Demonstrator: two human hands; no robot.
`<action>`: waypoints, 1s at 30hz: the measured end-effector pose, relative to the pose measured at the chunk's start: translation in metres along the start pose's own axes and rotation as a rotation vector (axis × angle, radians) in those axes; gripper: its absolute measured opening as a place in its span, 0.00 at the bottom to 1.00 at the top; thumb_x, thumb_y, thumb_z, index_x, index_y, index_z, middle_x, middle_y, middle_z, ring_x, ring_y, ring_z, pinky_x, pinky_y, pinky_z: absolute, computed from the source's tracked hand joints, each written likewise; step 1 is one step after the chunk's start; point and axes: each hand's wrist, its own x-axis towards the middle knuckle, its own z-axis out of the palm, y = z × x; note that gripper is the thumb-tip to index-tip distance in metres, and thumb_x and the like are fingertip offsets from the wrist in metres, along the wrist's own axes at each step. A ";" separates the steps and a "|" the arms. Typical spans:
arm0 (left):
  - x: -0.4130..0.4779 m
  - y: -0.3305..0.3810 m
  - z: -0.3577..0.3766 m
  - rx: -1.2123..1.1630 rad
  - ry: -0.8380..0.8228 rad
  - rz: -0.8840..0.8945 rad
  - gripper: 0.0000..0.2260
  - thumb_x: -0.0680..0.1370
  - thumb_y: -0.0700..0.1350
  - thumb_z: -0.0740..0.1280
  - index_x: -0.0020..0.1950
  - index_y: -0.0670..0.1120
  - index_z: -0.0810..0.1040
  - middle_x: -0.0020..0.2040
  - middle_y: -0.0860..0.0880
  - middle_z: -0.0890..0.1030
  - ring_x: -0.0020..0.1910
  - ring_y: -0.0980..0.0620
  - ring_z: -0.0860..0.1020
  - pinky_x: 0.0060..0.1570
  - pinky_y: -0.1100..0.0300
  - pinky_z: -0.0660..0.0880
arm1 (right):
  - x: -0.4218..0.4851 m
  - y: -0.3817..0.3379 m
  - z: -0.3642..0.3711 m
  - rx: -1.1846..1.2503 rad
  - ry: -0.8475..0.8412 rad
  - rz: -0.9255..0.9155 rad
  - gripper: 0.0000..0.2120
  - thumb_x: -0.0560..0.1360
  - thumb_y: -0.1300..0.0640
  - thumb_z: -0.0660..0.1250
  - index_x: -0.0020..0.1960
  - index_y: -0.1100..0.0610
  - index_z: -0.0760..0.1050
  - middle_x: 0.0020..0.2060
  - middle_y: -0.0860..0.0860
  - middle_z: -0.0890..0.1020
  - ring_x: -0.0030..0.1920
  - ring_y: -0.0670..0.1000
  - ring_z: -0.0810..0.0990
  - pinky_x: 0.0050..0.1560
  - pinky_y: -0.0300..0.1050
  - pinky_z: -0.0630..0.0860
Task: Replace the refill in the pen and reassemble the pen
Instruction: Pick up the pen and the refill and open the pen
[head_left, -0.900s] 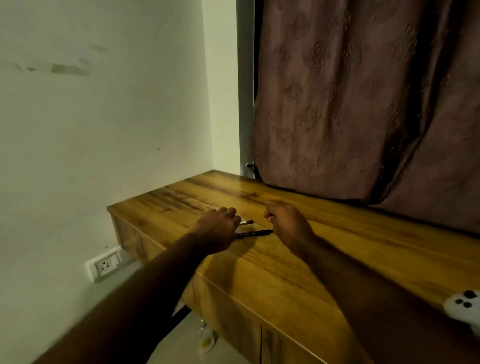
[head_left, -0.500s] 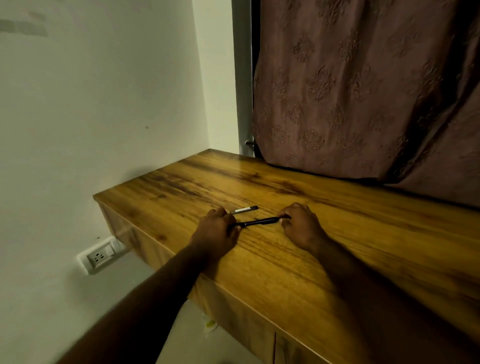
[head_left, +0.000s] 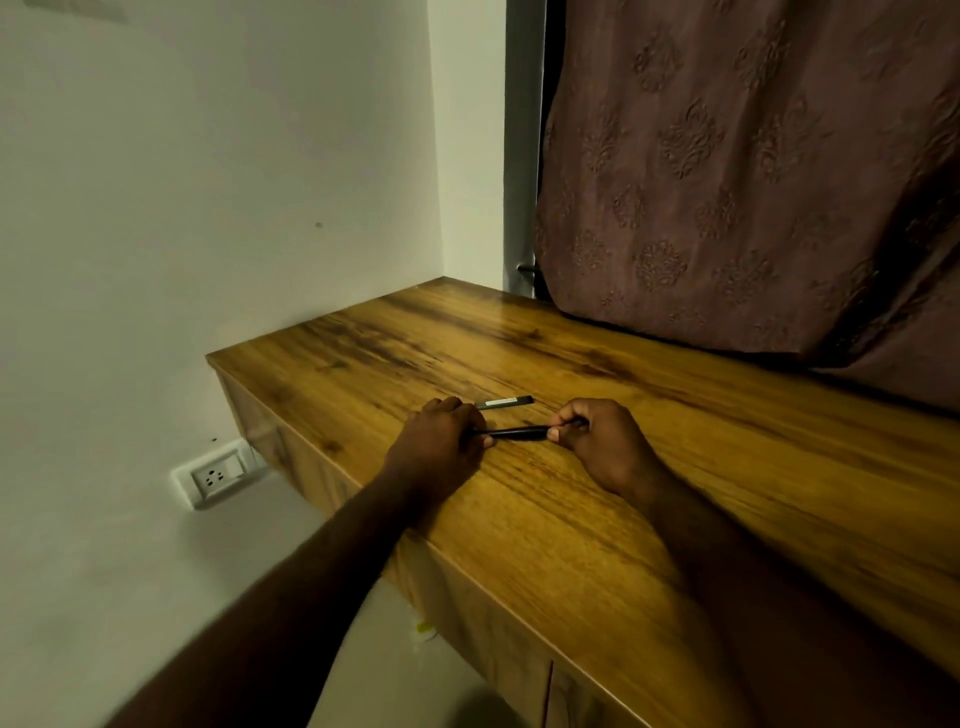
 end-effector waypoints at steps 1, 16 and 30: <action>0.000 0.001 0.001 0.000 0.016 0.020 0.10 0.76 0.50 0.68 0.54 0.48 0.79 0.50 0.48 0.79 0.50 0.48 0.75 0.48 0.54 0.73 | 0.000 -0.001 0.001 0.021 0.001 0.002 0.02 0.73 0.61 0.72 0.46 0.58 0.82 0.40 0.51 0.83 0.42 0.49 0.79 0.44 0.42 0.73; -0.007 0.004 -0.004 -0.407 0.037 -0.152 0.23 0.73 0.50 0.73 0.65 0.49 0.71 0.47 0.51 0.79 0.42 0.53 0.79 0.40 0.57 0.79 | 0.004 0.001 -0.008 0.428 -0.016 0.047 0.09 0.73 0.68 0.69 0.43 0.54 0.81 0.35 0.51 0.81 0.34 0.45 0.76 0.38 0.36 0.73; 0.000 -0.015 -0.026 -1.478 0.412 -0.773 0.17 0.84 0.50 0.53 0.57 0.39 0.73 0.46 0.40 0.78 0.45 0.46 0.78 0.51 0.54 0.76 | 0.004 0.007 -0.015 0.553 -0.009 0.101 0.09 0.74 0.68 0.68 0.49 0.57 0.82 0.39 0.50 0.83 0.36 0.43 0.77 0.37 0.32 0.73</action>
